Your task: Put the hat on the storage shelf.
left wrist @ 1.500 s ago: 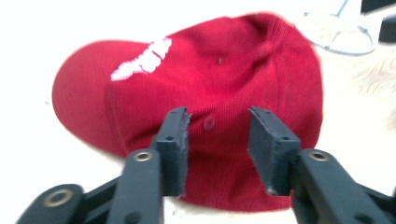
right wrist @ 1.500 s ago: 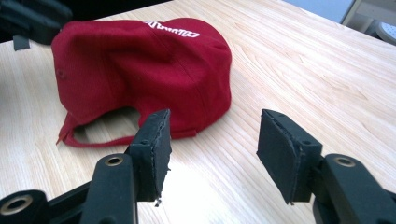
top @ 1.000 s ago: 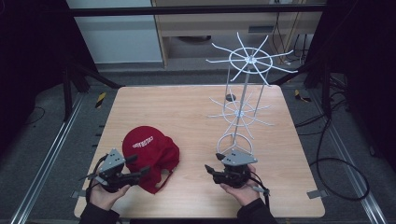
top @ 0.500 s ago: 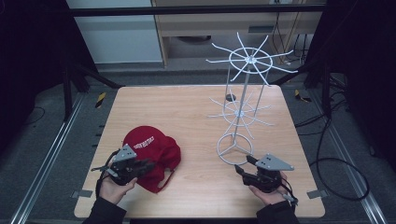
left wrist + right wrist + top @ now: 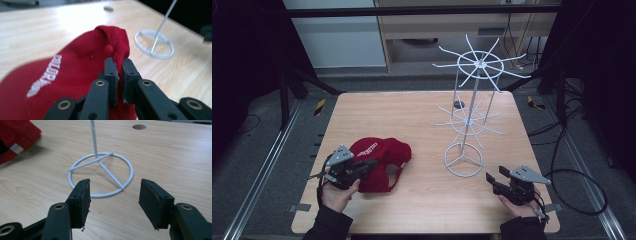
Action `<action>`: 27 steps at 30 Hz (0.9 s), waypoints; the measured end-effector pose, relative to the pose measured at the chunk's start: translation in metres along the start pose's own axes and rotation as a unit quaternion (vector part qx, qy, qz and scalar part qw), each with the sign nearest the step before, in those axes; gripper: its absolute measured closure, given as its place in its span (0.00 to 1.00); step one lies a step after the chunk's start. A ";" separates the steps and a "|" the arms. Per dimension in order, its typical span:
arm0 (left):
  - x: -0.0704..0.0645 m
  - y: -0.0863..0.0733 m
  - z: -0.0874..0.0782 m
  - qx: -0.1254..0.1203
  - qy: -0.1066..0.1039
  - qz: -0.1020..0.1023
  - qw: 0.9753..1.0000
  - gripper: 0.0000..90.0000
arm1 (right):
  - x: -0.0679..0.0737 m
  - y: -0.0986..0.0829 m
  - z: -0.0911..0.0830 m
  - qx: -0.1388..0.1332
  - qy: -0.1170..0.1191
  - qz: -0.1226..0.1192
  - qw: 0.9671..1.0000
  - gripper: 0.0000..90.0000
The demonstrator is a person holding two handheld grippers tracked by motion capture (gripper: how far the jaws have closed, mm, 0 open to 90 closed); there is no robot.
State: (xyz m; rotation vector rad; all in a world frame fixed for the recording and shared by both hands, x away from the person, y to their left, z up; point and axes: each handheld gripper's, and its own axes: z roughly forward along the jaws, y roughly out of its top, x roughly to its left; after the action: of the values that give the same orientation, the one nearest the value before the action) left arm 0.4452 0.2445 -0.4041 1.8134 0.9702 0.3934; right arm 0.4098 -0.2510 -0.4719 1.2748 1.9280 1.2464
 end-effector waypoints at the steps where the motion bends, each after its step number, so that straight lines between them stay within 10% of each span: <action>1: -0.001 0.007 -0.002 -0.015 0.002 -0.004 1.000 0.93 | -0.004 -0.001 0.000 0.002 -0.005 0.002 1.000 0.47; 16: -0.014 0.056 -0.023 -0.134 0.003 -0.030 0.991 0.93 | -0.009 -0.004 0.004 0.006 -0.013 0.006 1.000 0.44; 27: -0.027 0.097 -0.030 -0.197 -0.009 -0.047 0.979 0.93 | -0.009 -0.005 0.006 0.009 -0.015 0.004 1.000 0.44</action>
State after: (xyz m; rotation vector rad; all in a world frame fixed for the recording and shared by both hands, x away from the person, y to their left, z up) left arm 0.4519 0.2248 -0.3011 1.4054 0.8893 0.4738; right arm 0.4162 -0.2578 -0.4795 1.3045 1.9183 1.2095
